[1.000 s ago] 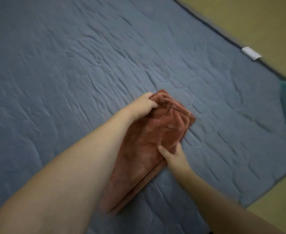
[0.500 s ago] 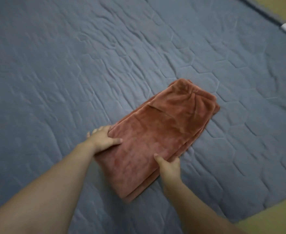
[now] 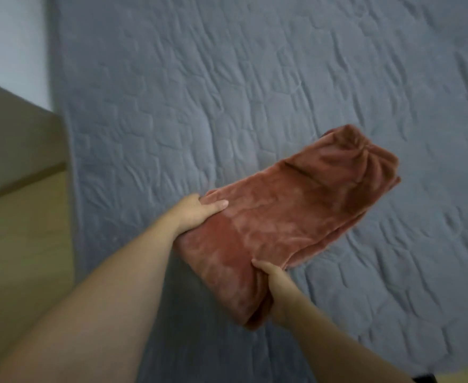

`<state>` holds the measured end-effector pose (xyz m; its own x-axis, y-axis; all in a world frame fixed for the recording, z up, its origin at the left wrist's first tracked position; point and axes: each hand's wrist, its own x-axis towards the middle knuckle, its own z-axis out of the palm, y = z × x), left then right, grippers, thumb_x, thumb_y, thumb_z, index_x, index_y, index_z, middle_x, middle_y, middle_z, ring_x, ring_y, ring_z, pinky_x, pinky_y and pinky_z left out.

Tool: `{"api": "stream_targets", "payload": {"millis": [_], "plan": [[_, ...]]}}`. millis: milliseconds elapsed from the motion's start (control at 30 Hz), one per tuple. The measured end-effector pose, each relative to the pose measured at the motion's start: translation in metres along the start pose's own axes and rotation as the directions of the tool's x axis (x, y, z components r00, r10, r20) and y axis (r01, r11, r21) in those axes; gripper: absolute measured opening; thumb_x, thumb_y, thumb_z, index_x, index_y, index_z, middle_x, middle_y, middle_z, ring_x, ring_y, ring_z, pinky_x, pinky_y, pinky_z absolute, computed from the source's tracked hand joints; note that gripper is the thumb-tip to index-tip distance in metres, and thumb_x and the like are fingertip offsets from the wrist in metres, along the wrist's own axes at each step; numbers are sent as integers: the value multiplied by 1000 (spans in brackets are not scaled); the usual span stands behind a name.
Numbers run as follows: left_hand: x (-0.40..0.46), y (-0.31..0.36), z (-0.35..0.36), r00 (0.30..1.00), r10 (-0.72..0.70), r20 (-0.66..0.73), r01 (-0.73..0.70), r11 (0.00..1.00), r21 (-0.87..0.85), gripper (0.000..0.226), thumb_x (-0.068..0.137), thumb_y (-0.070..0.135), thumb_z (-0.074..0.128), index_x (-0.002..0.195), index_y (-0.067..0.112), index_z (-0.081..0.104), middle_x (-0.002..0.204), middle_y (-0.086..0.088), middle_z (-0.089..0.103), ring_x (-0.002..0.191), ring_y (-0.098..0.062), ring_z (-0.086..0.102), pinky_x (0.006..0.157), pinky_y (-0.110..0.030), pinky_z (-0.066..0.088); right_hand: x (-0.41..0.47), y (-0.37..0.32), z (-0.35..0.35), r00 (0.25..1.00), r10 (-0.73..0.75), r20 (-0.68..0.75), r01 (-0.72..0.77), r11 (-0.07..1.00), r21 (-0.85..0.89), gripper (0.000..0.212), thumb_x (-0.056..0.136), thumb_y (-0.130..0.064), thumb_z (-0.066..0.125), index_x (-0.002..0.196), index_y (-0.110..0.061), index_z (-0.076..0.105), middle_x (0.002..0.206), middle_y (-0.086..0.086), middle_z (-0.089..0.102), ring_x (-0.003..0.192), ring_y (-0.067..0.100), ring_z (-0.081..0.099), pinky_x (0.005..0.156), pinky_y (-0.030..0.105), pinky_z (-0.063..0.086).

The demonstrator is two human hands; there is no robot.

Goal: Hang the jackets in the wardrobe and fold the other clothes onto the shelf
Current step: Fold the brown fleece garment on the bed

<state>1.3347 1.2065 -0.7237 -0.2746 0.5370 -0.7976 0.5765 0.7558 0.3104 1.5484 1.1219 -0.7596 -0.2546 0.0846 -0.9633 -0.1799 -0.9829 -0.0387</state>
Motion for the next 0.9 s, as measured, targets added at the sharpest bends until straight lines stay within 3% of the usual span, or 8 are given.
{"api": "stream_targets", "payload": {"millis": [133,233,333,433,533,700,800,900], "plan": [[-35,-137,-40,969,-221,-106,228,972,61,77,81,58,56,139,8,46,142,-13,49,125,-27,51,93,-28,38,-5,72,72,977,188,101,-182,981,-73,31,85,-22,65,110,-4,63,97,19,73,94,35,67,80,45,55],[-61,-206,-61,937,-330,-113,344,928,143,80,89,53,51,149,5,30,154,-16,33,137,-30,38,106,-34,32,-17,120,114,956,274,107,-264,959,-105,25,85,-26,65,100,-6,66,85,15,74,85,31,68,68,39,54],[-82,-224,-84,903,-430,1,419,880,226,92,87,62,51,154,11,13,160,-12,18,143,-32,28,113,-38,26,-25,151,134,958,273,89,-271,962,-36,40,89,-30,62,118,-4,62,107,18,70,99,35,65,80,45,55],[-88,-193,-103,901,-413,136,374,896,240,82,89,51,61,153,22,18,156,-11,28,133,-33,42,105,-41,39,-30,143,127,987,138,-80,-123,977,172,54,96,-25,52,146,-14,33,137,14,50,116,35,56,84,45,51],[-86,-139,-109,916,-252,313,323,924,-203,59,93,15,61,143,36,37,133,-15,57,99,-28,63,76,-37,53,-39,97,100,988,14,-156,43,934,354,46,102,-19,39,147,-23,32,139,10,48,115,37,55,86,51,53],[-72,-62,-97,906,60,419,256,711,-655,58,64,6,51,121,12,60,108,-13,62,92,-24,57,90,-39,47,-62,12,58,997,-26,-67,59,830,555,38,102,-19,33,134,-12,52,139,12,51,127,34,46,85,43,54],[-54,-39,-78,952,24,306,52,970,-236,63,52,7,61,115,8,57,111,-16,58,86,-25,57,76,-39,51,-61,-14,43,988,-146,-43,149,875,461,33,88,0,44,114,-5,64,117,16,61,109,34,56,79,44,57],[-31,-31,-66,1000,10,3,-11,951,310,72,62,27,83,124,12,50,125,-11,50,112,-29,53,101,-42,44,-58,-21,40,974,-228,-5,226,961,158,29,78,3,48,96,-15,62,85,3,65,77,20,59,69,30,50]]}}
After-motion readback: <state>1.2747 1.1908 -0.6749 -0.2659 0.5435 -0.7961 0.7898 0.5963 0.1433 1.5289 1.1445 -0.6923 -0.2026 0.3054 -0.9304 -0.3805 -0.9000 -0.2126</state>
